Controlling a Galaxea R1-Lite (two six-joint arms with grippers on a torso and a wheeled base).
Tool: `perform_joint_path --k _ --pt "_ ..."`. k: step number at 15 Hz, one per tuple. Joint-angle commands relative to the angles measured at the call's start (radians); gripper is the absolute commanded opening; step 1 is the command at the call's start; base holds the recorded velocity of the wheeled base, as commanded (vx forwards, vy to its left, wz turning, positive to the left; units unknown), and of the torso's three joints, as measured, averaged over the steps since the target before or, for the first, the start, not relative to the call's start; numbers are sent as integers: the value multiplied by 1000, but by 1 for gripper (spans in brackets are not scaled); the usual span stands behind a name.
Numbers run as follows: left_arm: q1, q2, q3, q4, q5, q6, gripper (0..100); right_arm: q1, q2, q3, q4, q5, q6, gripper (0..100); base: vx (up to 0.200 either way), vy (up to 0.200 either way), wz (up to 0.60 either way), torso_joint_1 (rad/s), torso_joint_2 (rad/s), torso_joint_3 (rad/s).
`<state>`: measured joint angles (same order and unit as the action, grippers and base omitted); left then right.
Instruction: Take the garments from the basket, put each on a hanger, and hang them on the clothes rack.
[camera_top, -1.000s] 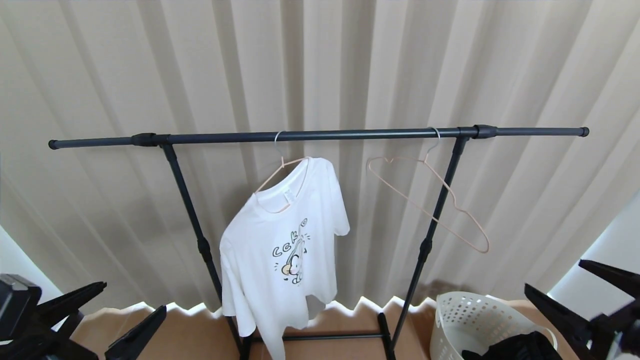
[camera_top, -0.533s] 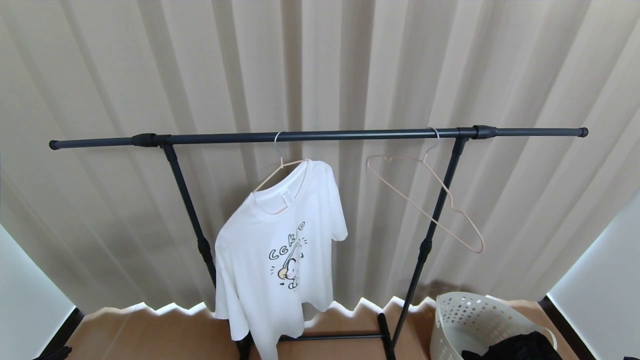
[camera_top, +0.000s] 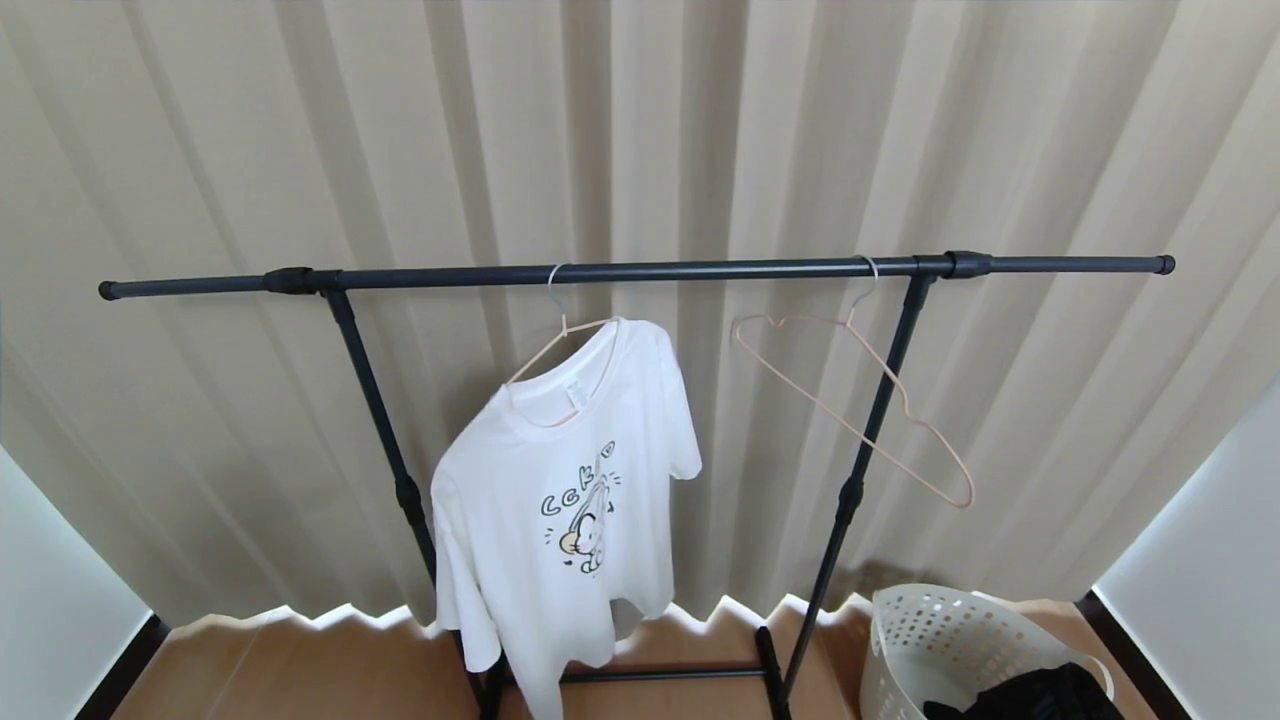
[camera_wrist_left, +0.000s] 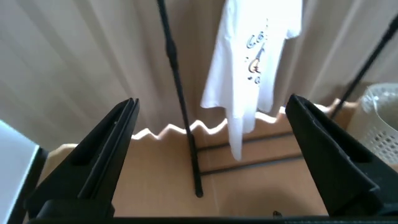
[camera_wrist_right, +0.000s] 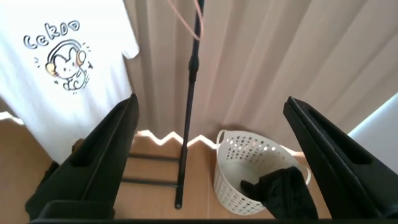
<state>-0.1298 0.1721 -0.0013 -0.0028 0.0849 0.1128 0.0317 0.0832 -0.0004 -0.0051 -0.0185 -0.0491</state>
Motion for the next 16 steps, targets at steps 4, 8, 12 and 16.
perform_joint_path --k 4,8,12,16 --pt "137 -172 1 0 -14 25 100 -33 -82 0 -7 6 40 100 0 0 0 0 0 0" --pt "137 -172 1 1 -96 2 100 -33 -82 0 -6 31 41 100 0 0 0 -16 27 19" --pt "137 -172 1 -3 -99 -99 100 -33 -83 0 -1 32 43 100 0 0 0 -138 322 161" --pt "136 -172 1 -3 -99 -100 100 -33 -83 0 1 35 46 100 0 0 0 -150 340 183"
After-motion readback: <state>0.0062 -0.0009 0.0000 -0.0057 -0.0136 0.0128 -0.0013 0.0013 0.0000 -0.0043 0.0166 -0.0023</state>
